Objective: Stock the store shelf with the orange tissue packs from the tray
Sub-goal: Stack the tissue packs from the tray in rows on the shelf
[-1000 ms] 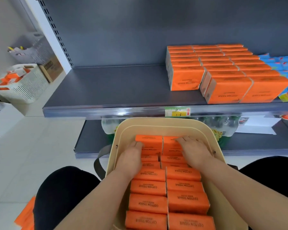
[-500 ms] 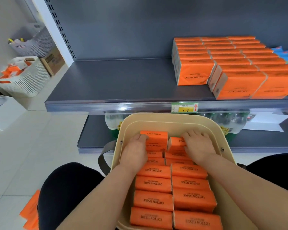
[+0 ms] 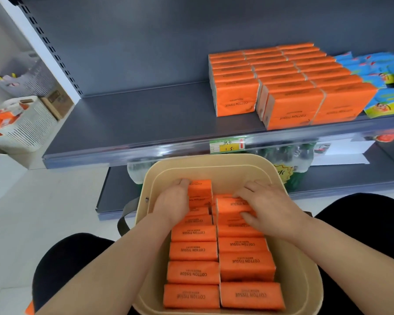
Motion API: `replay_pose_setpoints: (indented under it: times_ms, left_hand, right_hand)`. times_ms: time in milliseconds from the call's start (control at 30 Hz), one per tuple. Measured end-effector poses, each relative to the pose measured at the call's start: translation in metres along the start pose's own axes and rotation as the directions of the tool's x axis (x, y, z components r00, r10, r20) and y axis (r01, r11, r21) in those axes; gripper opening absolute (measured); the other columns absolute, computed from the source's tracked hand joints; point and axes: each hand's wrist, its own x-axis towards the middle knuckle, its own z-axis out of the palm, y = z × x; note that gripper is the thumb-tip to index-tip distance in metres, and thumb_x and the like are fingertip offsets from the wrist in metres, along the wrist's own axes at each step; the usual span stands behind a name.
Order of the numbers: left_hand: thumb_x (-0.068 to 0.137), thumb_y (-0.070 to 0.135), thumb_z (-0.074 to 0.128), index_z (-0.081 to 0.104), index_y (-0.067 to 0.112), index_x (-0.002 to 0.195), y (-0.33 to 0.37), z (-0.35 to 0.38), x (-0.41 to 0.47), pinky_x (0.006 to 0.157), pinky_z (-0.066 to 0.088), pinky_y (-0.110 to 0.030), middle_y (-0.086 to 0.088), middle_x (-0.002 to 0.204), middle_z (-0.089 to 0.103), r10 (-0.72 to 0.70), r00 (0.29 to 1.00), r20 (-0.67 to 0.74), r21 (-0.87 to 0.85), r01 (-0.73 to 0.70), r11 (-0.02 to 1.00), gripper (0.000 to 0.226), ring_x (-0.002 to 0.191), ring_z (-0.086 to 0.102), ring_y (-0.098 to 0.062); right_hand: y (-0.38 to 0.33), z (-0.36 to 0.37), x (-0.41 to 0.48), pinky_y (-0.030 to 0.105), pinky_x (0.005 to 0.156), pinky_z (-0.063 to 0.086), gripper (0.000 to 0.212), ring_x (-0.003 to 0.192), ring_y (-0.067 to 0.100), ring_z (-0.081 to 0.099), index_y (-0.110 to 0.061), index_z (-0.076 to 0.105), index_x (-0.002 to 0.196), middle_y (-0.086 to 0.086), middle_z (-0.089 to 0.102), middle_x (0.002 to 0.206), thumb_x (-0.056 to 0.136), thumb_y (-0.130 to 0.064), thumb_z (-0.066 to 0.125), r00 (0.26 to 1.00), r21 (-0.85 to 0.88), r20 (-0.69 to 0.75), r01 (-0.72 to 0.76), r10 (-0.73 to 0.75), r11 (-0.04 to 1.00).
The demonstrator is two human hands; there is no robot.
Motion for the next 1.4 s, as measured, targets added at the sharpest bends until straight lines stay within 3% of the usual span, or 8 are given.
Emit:
replay_pose_setpoints:
  times_ms: [200,467,667,867,1200,1400]
  left_hand:
    - [0.086,0.001,0.044,0.04,0.016,0.135,0.013,0.007,0.018,0.098,0.044,-0.037,-0.004,0.134,0.046,-0.04,0.994,0.103,0.156,0.024,0.988,0.051,0.125,0.042,-0.024]
    - [0.089,0.004,0.041,0.052,0.015,0.118,0.02,0.024,0.026,0.088,0.044,-0.039,-0.008,0.121,0.048,-0.073,0.997,0.024,0.47,0.053,0.881,0.033,0.117,0.042,-0.027]
    - [0.086,0.001,0.042,0.045,0.013,0.113,0.024,0.028,0.025,0.094,0.04,-0.038,-0.008,0.12,0.056,-0.13,0.989,0.076,0.437,0.084,0.895,0.03,0.117,0.049,-0.028]
    - [0.087,0.007,0.047,0.048,0.015,0.113,0.022,0.007,0.014,0.083,0.047,-0.039,-0.005,0.113,0.058,-0.118,0.992,0.047,0.361,0.094,0.928,0.027,0.112,0.048,-0.025]
    - [0.088,0.021,0.057,0.049,0.018,0.119,0.045,-0.061,0.004,0.085,0.046,-0.039,-0.002,0.116,0.057,0.054,0.99,-0.133,0.213,-0.024,0.977,0.032,0.112,0.049,-0.024]
    - [0.087,0.024,0.062,0.05,0.017,0.123,0.067,-0.108,0.02,0.079,0.047,-0.04,-0.004,0.112,0.06,0.102,0.947,-0.305,0.117,-0.069,0.991,0.038,0.108,0.048,-0.025]
  right_hand:
    - [0.004,0.009,0.001,0.031,0.095,0.038,0.042,0.113,0.015,0.049,-0.03,0.046,0.127,-0.008,0.054,0.12,0.086,-0.035,0.056,1.0,0.113,0.004,-0.026,0.026,0.993]
    - [0.015,0.011,0.005,0.037,0.097,0.037,0.046,0.117,0.017,0.047,-0.032,0.042,0.132,-0.007,0.053,0.124,0.089,-0.036,0.057,0.999,0.133,0.015,-0.041,0.039,0.99]
    - [0.016,0.009,0.009,0.035,0.096,0.036,0.044,0.117,0.016,0.047,-0.033,0.042,0.132,-0.009,0.052,0.125,0.09,-0.036,0.056,0.999,0.133,0.025,-0.037,0.034,0.99]
    - [0.008,0.002,0.002,0.036,0.098,0.039,0.044,0.118,0.015,0.048,-0.034,0.042,0.133,-0.01,0.053,0.126,0.09,-0.038,0.055,0.999,0.167,0.03,-0.037,0.033,0.985]
    - [0.012,-0.041,-0.008,0.036,0.096,0.037,0.045,0.12,0.015,0.048,-0.033,0.044,0.134,-0.009,0.055,0.126,0.09,-0.035,0.054,0.971,0.04,-0.213,-0.102,0.108,0.994]
    - [0.02,-0.071,0.004,0.037,0.095,0.033,0.047,0.123,0.018,0.045,-0.03,0.042,0.137,-0.006,0.051,0.131,0.091,-0.032,0.052,0.961,-0.041,-0.258,-0.118,0.103,0.992]
